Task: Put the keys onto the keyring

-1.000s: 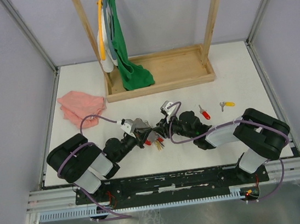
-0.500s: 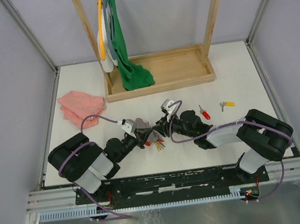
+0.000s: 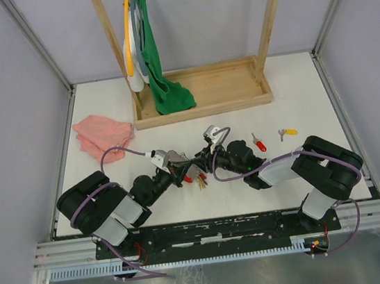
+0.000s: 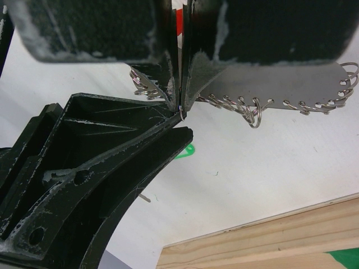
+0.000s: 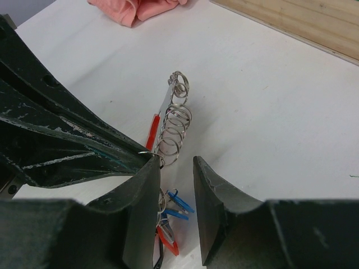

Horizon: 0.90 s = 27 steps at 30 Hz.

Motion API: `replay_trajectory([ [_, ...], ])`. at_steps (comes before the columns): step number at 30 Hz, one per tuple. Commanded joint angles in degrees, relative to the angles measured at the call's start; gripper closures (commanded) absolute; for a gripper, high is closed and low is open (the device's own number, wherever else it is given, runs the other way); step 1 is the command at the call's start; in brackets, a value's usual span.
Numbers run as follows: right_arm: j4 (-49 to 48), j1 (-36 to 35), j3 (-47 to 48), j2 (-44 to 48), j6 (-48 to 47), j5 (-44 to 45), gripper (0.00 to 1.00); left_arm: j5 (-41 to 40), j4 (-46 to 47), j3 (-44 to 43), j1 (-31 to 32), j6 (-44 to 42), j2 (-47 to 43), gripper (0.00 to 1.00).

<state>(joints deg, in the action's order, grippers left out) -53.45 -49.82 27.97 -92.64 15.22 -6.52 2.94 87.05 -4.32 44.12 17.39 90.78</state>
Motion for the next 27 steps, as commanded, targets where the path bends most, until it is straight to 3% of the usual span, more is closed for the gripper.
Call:
replay_trajectory([
  [1,-4.17,-0.45,1.76,-0.75,1.75,-1.21,0.62,2.33,12.0,-1.14,0.6,4.25,-1.9,0.97],
  [6,-4.38,-0.45,1.97,-0.28,1.27,-1.31,0.74,3.46,12.0,-1.48,0.77,5.25,-0.65,0.97],
  [12,-2.22,-0.44,2.6,0.86,-1.47,-1.45,0.97,4.21,11.95,-0.95,0.75,5.06,-0.22,0.97],
  [15,0.1,-0.45,3.28,2.09,-3.71,-1.7,0.99,3.64,11.97,0.28,0.76,4.94,-0.98,0.92],
  [18,2.11,-0.45,3.7,3.3,-5.64,-1.94,0.99,2.8,10.63,1.23,0.79,4.15,-2.3,0.8],
  [22,4.11,-0.45,4.08,4.4,-7.63,-2.07,0.99,1.21,1.31,0.54,0.84,3.48,-7.42,0.73],
  [27,5.59,-0.45,4.2,5.36,-9.18,-0.93,0.99,-2.39,-18.7,-2.52,0.77,2.65,-16.95,0.68],
])
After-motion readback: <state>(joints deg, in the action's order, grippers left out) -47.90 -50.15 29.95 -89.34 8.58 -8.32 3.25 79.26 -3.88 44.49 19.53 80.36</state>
